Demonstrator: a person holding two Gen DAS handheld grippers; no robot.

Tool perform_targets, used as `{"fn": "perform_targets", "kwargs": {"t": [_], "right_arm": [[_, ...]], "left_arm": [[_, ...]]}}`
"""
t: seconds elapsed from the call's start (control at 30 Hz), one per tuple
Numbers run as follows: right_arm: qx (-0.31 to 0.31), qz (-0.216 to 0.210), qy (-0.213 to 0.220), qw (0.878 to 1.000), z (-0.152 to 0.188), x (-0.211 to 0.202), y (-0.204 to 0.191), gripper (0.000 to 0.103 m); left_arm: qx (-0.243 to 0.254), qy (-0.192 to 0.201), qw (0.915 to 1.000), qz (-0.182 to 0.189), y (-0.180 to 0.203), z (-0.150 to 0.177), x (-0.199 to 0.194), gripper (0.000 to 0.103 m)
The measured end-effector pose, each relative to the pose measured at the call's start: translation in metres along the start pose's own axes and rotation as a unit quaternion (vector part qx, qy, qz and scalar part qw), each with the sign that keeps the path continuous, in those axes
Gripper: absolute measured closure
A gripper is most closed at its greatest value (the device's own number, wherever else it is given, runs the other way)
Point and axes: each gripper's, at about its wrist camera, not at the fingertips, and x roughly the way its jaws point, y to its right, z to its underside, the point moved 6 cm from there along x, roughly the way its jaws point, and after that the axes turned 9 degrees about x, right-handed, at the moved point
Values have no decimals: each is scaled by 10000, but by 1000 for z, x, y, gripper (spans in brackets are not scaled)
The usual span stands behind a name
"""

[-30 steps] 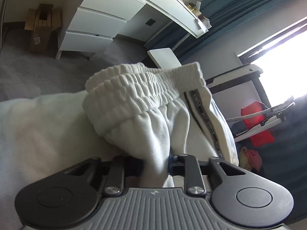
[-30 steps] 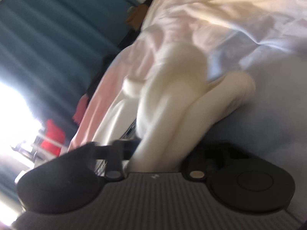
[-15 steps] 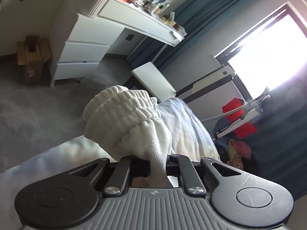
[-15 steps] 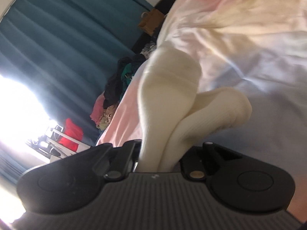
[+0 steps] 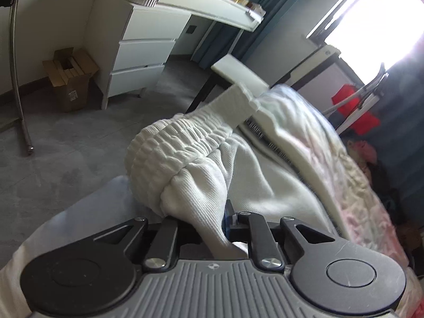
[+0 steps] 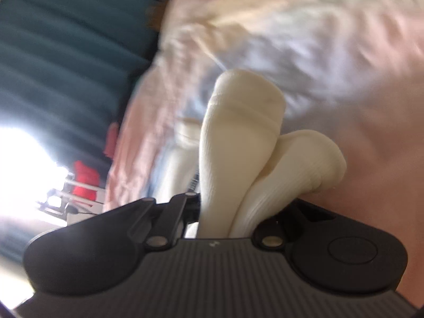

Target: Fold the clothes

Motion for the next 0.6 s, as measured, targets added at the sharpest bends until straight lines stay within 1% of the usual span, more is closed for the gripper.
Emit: {"fn": "perform_targets", "kwargs": {"t": [0.03, 0.1, 0.17, 0.23, 0.27, 0.3, 0.33, 0.37, 0.4, 0.43, 0.47, 0.5, 0.53, 0.6], "right_arm": [[113, 55, -46, 9999, 1, 2, 7, 91], [350, -68, -128, 9993, 1, 3, 11, 90], [570, -336, -286, 9974, 1, 2, 14, 89], [663, -441, -452, 9958, 0, 0, 18, 87], [724, -505, -511, 9948, 1, -1, 20, 87], [784, -569, -570, 9937, 2, -3, 21, 86], [844, -633, -627, 9924, 3, -5, 23, 85], [894, -656, -637, 9918, 3, -5, 24, 83], [944, -680, -647, 9911, 3, -5, 24, 77], [980, -724, -643, 9905, 4, -4, 24, 68], [1015, -768, -639, 9898, 5, -3, 23, 61], [965, -830, -659, 9897, 5, 0, 20, 47], [915, -891, -680, 9895, 6, 2, 18, 40], [817, -1013, -719, 9889, 8, 7, 12, 40]], "left_arm": [[-20, -40, 10000, -20, -2, 2, 1, 84], [-82, -83, 9999, 67, -5, 4, 0, 82], [56, -210, 9997, 86, -5, 5, -2, 75], [278, -480, 9985, 44, -2, 7, -4, 58], [448, -588, 9973, -1, -2, 7, -8, 54], [632, -566, 9964, -72, -1, 7, -15, 51], [825, -464, 9954, -163, 1, 7, -25, 45], [1023, -378, 9936, -283, 3, 7, -35, 43], [1223, -289, 9913, -396, 7, 7, -45, 39], [1425, -185, 9885, -464, 13, 7, -55, 37], [1598, -55, 9861, -443, 21, 7, -64, 37], [1765, 71, 9834, -417, 31, 8, -73, 34], [1899, 171, 9810, -355, 43, 9, -79, 32], [2076, 340, 9773, -232, 71, 13, -84, 28]]}}
